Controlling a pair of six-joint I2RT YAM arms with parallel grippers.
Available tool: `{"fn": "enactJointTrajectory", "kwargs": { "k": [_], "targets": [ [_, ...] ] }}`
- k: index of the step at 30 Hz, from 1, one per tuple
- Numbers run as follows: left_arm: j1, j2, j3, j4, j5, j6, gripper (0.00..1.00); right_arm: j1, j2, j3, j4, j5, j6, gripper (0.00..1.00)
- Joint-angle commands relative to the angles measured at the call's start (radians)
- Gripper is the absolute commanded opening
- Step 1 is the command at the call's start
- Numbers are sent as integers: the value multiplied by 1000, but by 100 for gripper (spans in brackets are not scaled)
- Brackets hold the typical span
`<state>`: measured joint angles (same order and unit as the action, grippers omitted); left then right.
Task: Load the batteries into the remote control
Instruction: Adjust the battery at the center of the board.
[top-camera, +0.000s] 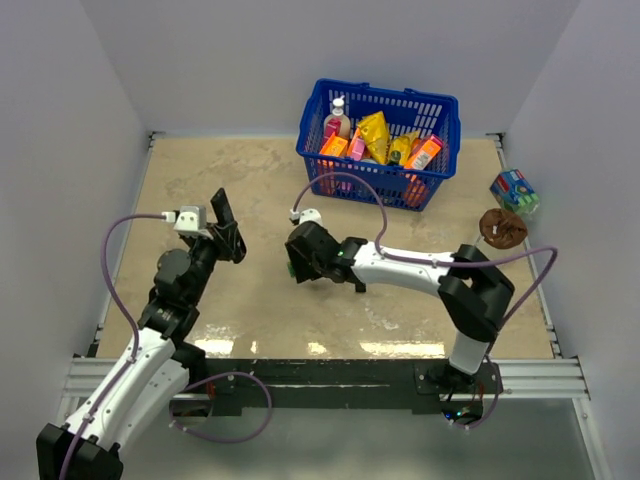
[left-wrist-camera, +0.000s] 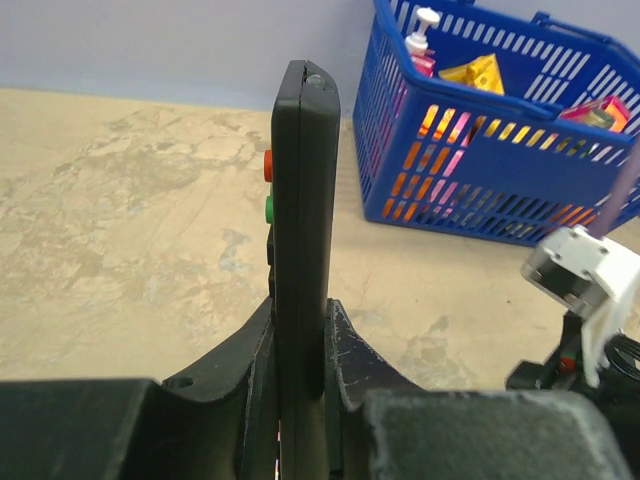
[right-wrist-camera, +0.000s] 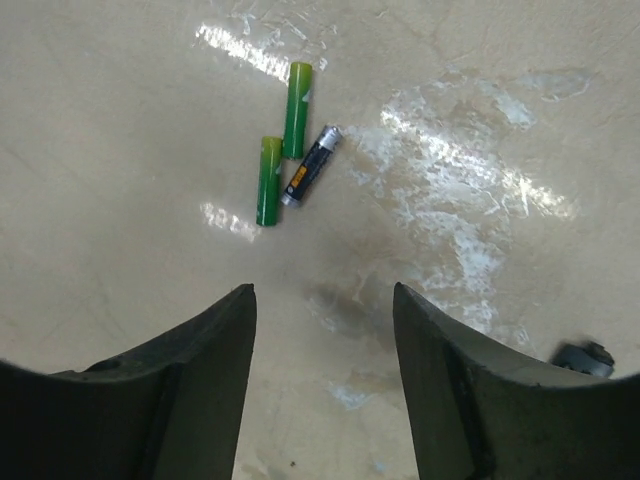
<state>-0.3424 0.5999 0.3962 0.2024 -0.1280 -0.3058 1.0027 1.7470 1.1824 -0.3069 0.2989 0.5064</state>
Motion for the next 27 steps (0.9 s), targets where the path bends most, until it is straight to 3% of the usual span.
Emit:
{"fn": "enactJointTrajectory", "kwargs": {
  "k": [1,8,27],
  "targets": [
    [6,1,-20,68,-1,53,0,-1,86,129,-37,75,118,53],
    [5,18,-28,107,50,47,0,-4,163,167,-5,115,162,41],
    [5,23,-34,130,85,43,0,-73,279,287,-26,111,172,30]
  ]
}}
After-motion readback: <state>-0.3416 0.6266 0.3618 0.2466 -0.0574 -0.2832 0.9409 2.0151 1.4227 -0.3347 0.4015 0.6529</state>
